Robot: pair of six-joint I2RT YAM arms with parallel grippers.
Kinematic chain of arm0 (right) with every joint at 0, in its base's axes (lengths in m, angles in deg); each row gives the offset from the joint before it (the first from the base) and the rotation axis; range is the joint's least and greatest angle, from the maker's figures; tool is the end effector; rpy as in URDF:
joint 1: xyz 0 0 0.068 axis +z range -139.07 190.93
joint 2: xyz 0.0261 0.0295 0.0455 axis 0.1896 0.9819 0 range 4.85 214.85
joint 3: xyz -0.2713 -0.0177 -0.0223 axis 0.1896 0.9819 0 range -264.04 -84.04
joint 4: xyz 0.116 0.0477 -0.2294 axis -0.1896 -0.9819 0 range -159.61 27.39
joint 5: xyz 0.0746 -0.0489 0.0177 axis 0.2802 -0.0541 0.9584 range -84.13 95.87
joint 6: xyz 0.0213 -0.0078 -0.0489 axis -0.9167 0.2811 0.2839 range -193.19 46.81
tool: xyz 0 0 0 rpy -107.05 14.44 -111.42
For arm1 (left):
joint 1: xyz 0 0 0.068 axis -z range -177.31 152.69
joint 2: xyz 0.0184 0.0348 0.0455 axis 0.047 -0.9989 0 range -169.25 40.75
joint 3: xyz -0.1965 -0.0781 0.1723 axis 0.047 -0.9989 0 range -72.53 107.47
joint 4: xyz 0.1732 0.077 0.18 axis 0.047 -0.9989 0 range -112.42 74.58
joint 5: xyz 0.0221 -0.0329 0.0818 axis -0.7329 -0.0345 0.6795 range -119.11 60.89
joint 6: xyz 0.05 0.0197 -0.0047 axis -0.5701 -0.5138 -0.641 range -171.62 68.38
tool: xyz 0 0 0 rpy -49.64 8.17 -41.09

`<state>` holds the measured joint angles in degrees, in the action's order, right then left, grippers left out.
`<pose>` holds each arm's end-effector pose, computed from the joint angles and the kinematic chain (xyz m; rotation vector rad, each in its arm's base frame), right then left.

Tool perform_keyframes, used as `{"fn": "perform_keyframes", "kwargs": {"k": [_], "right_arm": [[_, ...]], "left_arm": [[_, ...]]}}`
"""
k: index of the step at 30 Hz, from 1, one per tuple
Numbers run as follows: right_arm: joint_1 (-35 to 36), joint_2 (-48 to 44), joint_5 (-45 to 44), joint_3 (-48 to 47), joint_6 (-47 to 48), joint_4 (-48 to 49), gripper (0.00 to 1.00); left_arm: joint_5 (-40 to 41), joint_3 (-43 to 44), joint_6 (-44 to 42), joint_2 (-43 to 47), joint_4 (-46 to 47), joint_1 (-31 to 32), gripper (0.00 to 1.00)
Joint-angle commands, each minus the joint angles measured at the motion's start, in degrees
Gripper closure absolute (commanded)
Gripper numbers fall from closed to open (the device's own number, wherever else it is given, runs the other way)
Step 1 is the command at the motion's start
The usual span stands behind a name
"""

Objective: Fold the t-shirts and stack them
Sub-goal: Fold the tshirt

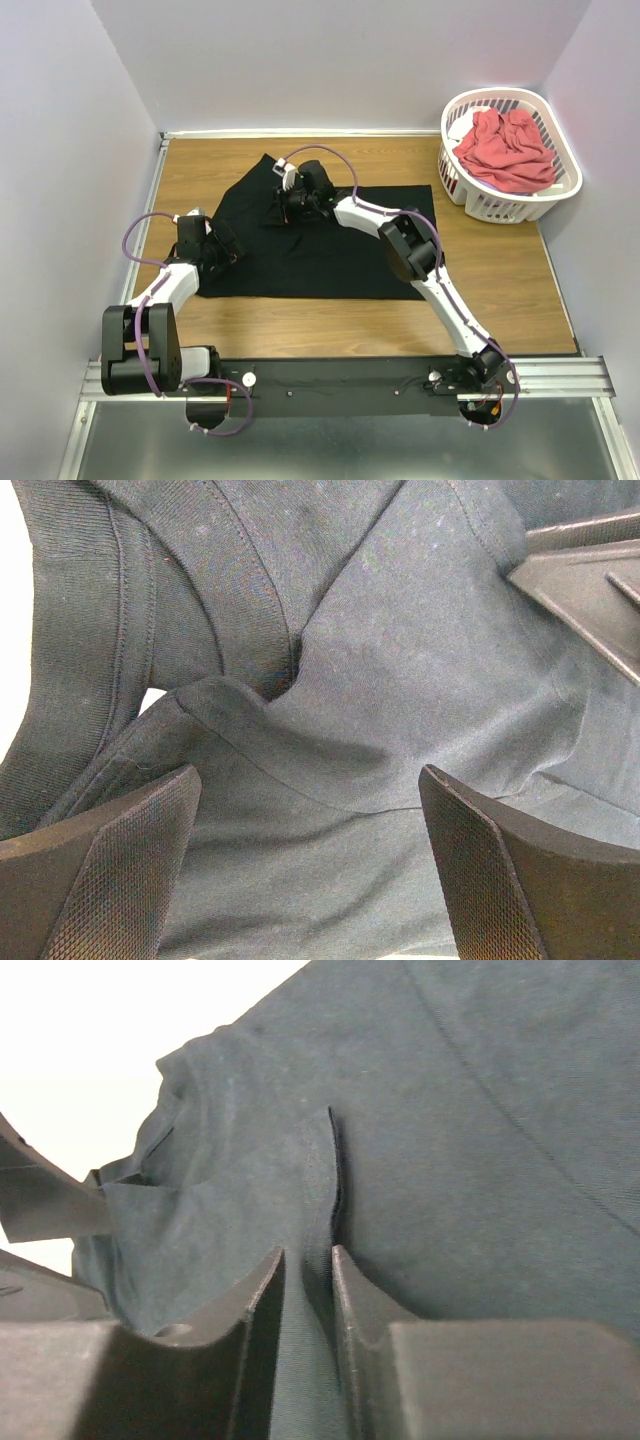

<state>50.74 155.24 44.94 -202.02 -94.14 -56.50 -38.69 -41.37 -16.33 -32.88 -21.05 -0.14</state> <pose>0.4309 0.3884 0.1182 -0.8162 2.0345 1.3279 0.2397 0.0059 0.1644 -0.7246 2.3373 -0.4585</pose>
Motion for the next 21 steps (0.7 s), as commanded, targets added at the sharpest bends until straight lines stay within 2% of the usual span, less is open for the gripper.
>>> {"fn": "perform_keyframes", "kwargs": {"k": [1,5,10,21], "right_arm": [[0.88,1.66,2.50,-0.94,0.12,-0.75,0.71],[0.88,1.49,1.19,-1.21,0.21,-0.75,0.87],[0.88,-0.44,-3.90,-0.51,0.91,-0.66,0.99],[0.18,-3.78,-10.77,3.62,1.00,0.39,1.00]], "left_arm": [[0.62,-0.83,0.13,-0.82,-3.60,0.72,0.02],[0.97,-0.92,0.31,-0.29,-3.86,0.98,0.02],[0.97,-0.92,0.40,-0.55,-3.95,1.07,0.02],[1.06,-1.01,0.48,-0.47,-3.95,1.34,0.02]]}}
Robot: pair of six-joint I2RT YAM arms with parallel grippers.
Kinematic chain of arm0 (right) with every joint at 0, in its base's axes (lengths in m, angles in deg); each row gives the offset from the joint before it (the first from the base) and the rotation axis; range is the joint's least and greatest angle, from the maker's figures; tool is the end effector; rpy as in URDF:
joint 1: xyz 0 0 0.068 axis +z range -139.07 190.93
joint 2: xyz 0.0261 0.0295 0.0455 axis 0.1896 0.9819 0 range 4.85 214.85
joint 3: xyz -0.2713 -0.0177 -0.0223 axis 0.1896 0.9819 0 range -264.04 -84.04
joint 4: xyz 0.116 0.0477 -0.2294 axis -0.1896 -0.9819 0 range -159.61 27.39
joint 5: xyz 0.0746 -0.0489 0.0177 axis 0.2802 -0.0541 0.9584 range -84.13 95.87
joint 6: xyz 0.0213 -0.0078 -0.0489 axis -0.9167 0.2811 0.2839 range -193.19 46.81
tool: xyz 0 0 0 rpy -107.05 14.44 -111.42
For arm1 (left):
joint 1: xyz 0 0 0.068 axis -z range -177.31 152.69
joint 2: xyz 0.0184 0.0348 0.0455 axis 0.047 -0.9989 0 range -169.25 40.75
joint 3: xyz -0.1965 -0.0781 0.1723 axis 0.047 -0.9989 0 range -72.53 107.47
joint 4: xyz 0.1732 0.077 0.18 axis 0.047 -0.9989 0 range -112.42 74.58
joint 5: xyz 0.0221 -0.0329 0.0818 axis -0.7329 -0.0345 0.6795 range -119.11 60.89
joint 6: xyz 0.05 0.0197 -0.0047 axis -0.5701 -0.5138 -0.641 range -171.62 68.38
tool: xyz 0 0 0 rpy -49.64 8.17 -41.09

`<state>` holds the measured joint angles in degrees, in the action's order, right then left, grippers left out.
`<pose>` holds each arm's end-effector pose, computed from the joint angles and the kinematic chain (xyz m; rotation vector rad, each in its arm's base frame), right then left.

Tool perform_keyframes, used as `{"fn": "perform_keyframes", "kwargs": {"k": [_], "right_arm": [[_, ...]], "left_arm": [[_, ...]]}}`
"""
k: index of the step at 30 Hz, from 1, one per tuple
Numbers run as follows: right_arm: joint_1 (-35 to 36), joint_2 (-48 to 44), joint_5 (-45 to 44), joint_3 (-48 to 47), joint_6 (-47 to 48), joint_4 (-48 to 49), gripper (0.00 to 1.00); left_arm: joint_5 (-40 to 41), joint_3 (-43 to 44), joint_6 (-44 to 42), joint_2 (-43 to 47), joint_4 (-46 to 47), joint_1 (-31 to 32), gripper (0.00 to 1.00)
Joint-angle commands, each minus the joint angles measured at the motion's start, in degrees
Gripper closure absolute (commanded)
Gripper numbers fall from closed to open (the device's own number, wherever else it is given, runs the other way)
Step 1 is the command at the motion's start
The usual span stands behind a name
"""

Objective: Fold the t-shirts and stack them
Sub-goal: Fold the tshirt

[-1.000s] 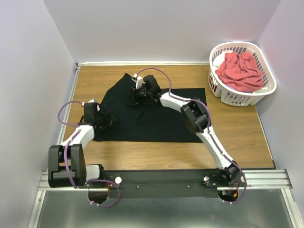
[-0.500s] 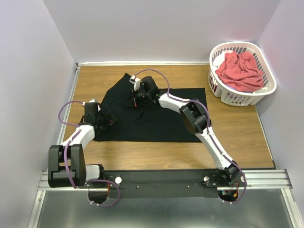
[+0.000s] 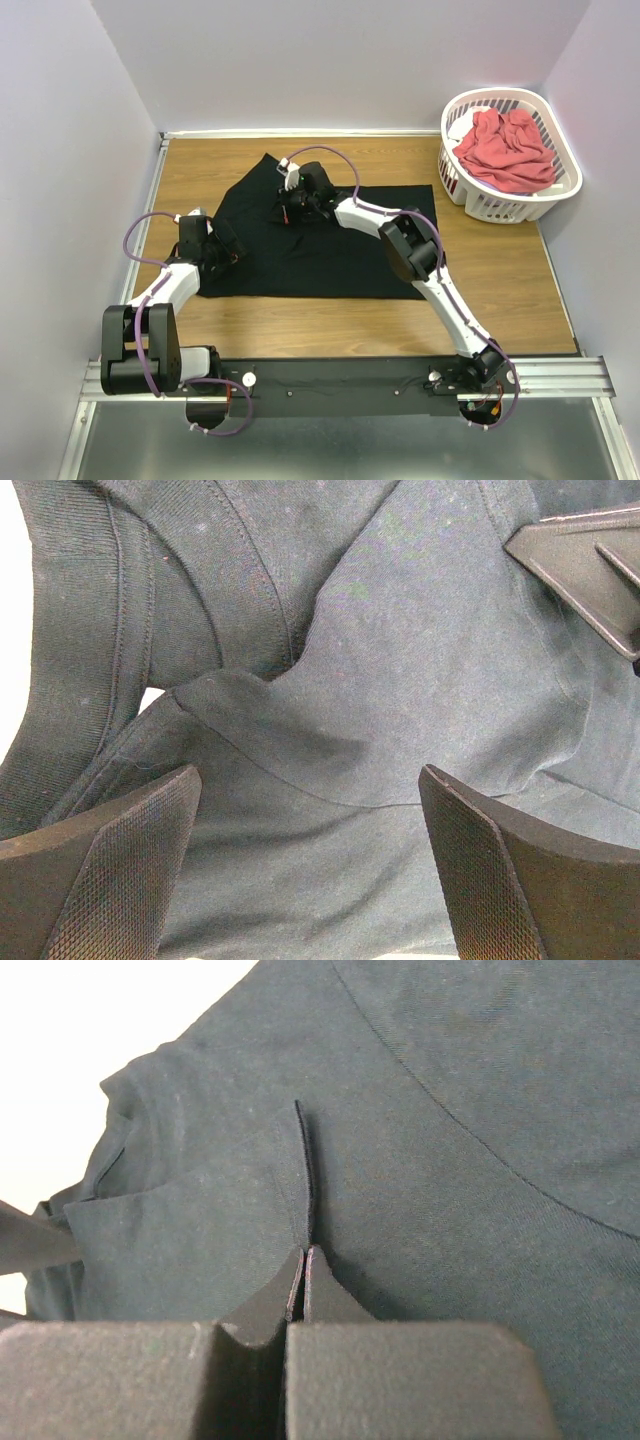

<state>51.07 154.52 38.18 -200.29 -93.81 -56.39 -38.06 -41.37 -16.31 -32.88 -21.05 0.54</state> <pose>0.4296 0.3872 0.1143 -0.7438 2.0677 1.2088 0.2397 0.0035 0.1644 -0.7161 2.3402 -0.4507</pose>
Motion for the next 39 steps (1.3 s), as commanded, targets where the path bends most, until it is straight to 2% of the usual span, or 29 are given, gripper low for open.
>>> {"fn": "perform_keyframes", "kwargs": {"k": [1,12,23,26,27,30,35,38,39], "right_arm": [[-0.15,-3.24,-4.19,2.07,0.67,0.46,1.00],[-0.41,-4.82,-8.40,2.43,0.14,1.60,0.99],[-0.76,-7.72,-11.23,7.44,0.14,2.83,0.98],[-0.68,-7.90,-9.12,7.79,0.14,2.75,0.84],[-0.76,-9.03,-8.42,8.22,0.14,2.75,0.74],[-0.76,-12.45,-9.98,12.35,0.58,2.66,0.59],[-1.38,-26.14,-15.17,28.22,1.37,1.87,0.54],[-1.29,-33.53,-16.75,35.96,3.13,-1.45,0.53],[-1.29,-35.04,-17.45,36.00,3.31,-2.69,0.53]], "left_arm": [[0.43,-1.01,0.46,-0.55,-3.95,0.66,0.02],[1.39,-1.10,1.34,-0.20,-4.83,1.01,0.02],[3.76,-1.27,2.66,1.55,-5.97,1.01,0.02],[3.94,-0.75,2.48,1.29,-6.24,1.01,0.01],[4.11,-0.40,2.14,1.64,-6.41,1.01,0.02],[5.69,1.70,0.47,2.78,-7.81,1.01,0.02],[8.42,6.01,-1.82,3.23,-10.81,0.57,0.02],[8.16,5.85,-2.09,1.57,-9.93,-0.22,0.02],[7.72,5.67,-2.17,1.03,-9.75,-0.39,0.01]]}}
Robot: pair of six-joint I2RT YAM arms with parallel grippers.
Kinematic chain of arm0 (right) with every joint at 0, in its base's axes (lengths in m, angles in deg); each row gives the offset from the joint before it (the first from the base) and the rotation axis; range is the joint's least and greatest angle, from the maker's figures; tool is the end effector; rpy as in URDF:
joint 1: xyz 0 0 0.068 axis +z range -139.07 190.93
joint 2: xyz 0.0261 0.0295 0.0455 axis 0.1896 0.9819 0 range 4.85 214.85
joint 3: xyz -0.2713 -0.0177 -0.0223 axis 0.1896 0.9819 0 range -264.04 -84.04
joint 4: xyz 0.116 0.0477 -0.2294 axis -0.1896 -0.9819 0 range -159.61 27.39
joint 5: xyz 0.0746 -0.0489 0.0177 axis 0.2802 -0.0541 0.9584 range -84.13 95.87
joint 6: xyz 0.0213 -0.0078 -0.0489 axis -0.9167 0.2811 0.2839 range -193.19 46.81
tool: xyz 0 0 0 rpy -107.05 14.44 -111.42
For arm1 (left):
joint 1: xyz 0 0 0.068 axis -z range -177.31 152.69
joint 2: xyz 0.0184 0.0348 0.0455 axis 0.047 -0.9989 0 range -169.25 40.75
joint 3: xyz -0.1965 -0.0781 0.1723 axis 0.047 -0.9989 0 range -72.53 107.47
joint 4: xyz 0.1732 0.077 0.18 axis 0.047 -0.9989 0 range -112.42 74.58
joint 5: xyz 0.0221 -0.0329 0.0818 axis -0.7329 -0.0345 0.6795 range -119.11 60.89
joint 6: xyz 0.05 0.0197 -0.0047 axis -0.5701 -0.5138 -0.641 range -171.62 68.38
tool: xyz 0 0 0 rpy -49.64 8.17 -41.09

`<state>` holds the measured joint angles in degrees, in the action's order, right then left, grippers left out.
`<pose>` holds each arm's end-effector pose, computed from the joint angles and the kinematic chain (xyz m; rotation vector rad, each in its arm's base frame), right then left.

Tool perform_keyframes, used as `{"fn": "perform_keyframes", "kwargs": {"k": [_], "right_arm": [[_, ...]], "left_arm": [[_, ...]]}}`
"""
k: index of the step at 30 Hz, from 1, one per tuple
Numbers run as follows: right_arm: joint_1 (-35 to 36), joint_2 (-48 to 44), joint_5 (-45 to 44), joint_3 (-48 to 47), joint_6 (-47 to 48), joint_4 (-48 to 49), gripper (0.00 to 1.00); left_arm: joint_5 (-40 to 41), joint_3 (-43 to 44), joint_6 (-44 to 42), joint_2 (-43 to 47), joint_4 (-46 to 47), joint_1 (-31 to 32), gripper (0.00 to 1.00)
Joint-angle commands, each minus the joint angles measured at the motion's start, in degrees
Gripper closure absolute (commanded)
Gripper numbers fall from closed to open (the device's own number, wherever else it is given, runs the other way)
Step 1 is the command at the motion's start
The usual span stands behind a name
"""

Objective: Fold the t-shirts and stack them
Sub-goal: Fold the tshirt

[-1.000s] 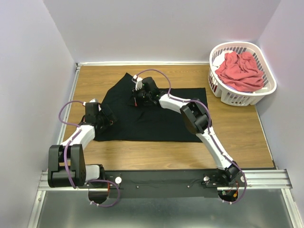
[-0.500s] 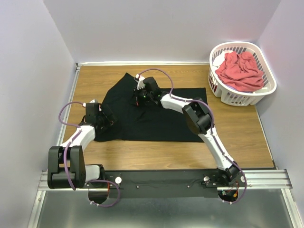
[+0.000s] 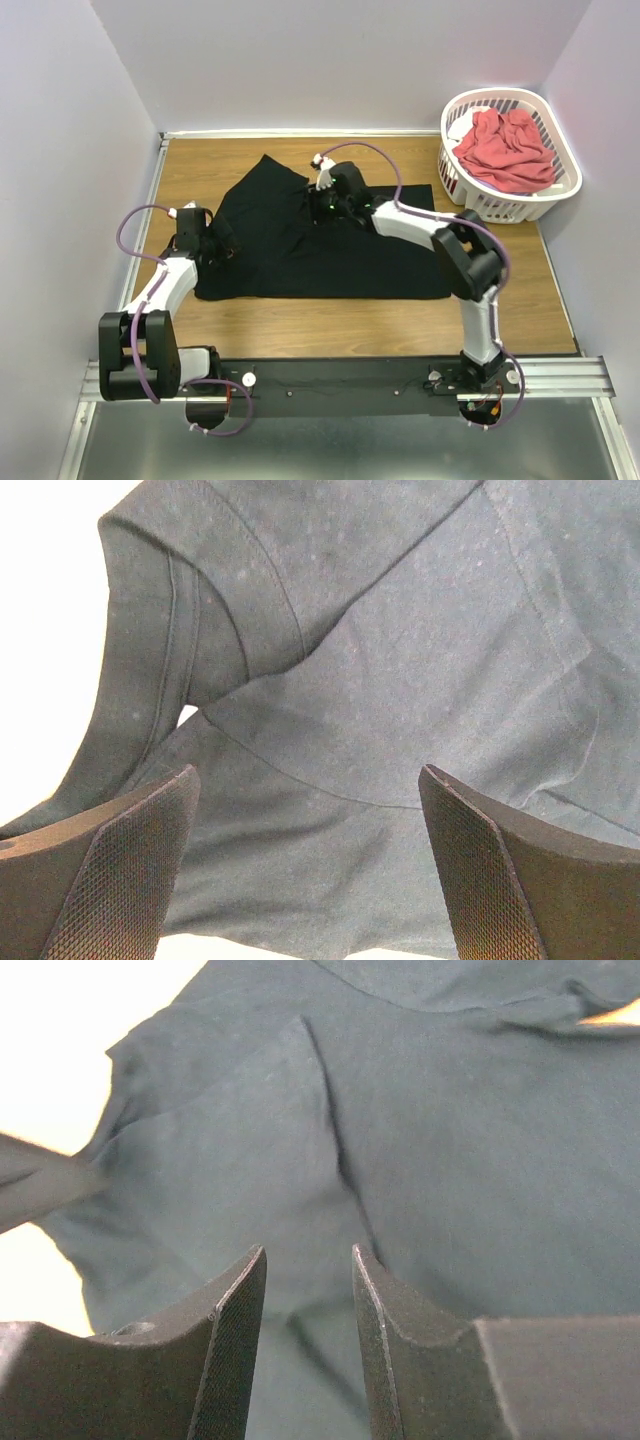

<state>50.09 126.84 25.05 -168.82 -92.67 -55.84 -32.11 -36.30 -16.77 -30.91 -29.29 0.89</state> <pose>0.3679 0.3148 0.1825 -0.5882 2.1413 0.9451 0.2427 0.0058 0.1879 -0.7496 2.3389 -0.3207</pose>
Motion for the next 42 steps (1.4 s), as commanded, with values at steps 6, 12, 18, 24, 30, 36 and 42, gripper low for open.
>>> {"fn": "perform_keyframes", "kwargs": {"k": [6,12,18,24,30,36,42], "right_arm": [[-0.92,-18.88,-11.78,23.57,-1.07,-8.26,0.53],[-7.77,-34.43,-14.26,42.39,-8.19,-10.89,0.54],[-18.39,-48.94,-18.81,53.82,-12.33,-17.48,0.54],[-21.23,-51.77,-28.04,53.31,-15.75,-26.61,0.53],[-26.49,-48.61,-26.93,52.17,-16.46,-30.58,0.49],[-31.59,-44.74,-24.28,51.29,-14.62,-30.58,0.48],[-33.62,-43.33,-22.34,50.58,-12.69,-30.67,0.48]], "left_arm": [[1.16,-0.19,-1.80,-4.36,-0.81,-1.27,0.02],[2.04,-0.54,-1.63,-4.89,-0.90,-1.89,0.02],[2.48,-0.72,-1.54,-7.26,-0.99,-3.47,0.02],[2.48,0.07,-1.89,-10.08,-1.86,-4.00,0.02],[6.95,1.21,-2.24,-7.27,-3.36,-3.91,0.02],[11.43,4.37,-6.01,-8.23,-5.38,-4.00,0.02],[12.42,5.52,-8.04,-8.42,-5.91,-4.00,0.02]]}}
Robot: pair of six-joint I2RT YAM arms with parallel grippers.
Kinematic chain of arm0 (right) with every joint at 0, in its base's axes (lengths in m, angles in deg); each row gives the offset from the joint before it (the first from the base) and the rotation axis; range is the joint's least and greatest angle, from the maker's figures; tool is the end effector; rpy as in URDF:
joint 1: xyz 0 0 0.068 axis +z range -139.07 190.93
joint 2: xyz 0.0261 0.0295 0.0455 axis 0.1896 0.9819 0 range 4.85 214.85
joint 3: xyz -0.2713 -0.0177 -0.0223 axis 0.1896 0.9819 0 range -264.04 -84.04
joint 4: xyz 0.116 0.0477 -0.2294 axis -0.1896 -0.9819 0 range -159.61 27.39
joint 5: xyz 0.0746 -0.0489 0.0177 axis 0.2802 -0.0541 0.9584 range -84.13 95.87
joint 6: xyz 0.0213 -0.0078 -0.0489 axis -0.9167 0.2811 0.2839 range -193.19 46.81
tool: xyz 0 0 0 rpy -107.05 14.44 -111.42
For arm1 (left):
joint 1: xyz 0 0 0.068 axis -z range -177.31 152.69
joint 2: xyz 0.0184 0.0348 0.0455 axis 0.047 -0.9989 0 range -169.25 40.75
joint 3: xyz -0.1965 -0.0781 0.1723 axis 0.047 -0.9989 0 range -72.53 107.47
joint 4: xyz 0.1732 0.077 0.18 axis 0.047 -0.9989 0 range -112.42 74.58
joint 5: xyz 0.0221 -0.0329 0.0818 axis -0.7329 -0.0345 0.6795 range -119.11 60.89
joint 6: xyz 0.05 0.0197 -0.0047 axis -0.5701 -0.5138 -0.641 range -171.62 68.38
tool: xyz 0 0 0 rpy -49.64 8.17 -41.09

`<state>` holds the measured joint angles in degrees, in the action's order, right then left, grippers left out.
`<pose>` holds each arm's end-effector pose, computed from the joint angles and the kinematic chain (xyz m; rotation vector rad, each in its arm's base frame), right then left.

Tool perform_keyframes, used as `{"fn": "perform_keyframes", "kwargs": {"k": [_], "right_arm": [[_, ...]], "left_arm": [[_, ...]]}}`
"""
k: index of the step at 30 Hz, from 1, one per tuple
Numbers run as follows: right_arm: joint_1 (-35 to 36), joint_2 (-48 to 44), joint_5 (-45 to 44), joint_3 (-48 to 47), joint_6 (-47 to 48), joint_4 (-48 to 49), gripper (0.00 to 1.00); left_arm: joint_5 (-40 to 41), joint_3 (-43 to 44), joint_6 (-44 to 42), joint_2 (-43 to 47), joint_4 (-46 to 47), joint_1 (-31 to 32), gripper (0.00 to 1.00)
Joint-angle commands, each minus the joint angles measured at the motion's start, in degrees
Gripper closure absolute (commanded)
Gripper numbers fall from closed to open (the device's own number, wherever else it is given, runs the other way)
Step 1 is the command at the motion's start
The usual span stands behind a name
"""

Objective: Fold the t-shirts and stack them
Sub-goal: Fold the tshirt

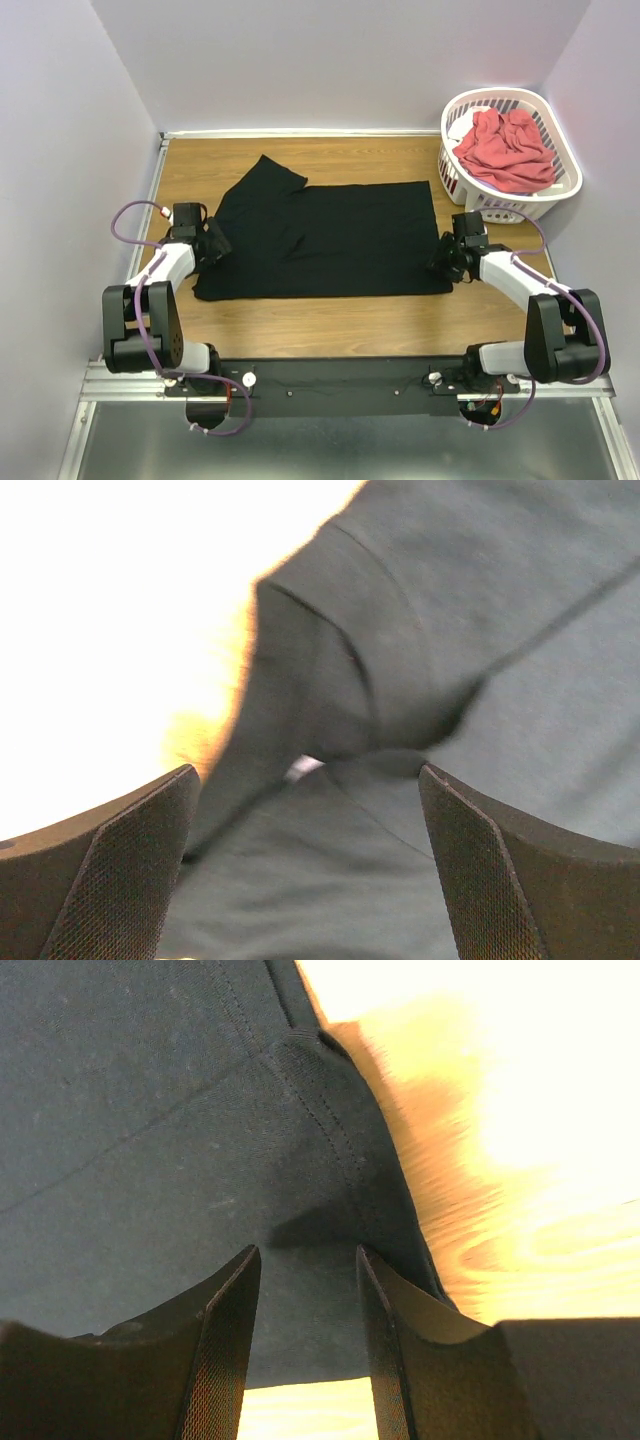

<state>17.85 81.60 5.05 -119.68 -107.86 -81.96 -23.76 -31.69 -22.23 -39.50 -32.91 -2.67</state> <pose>0.2360 0.0282 0.1592 0.6393 2.5669 0.2301 0.2610 0.0278 0.1728 -0.7977 2.4303 -0.0413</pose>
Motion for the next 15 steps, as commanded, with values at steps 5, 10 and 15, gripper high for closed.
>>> {"fn": "perform_keyframes", "kwargs": {"k": [5,10,15], "right_arm": [[0.36,-2.12,6.88,-2.31,8.83,-4.29,0.46],[13.88,-0.92,6.63,-9.79,10.33,-1.93,0.46],[32.58,9.54,3.91,-22.33,12.78,1.07,0.49]], "left_arm": [[1.61,2.13,-3.89,9.55,-1.76,-0.35,0.02],[3.08,4.42,-6.44,18.17,-0.44,-0.35,0.02],[1.96,1.09,-7.67,23.47,4.57,0.18,0.02]]}}
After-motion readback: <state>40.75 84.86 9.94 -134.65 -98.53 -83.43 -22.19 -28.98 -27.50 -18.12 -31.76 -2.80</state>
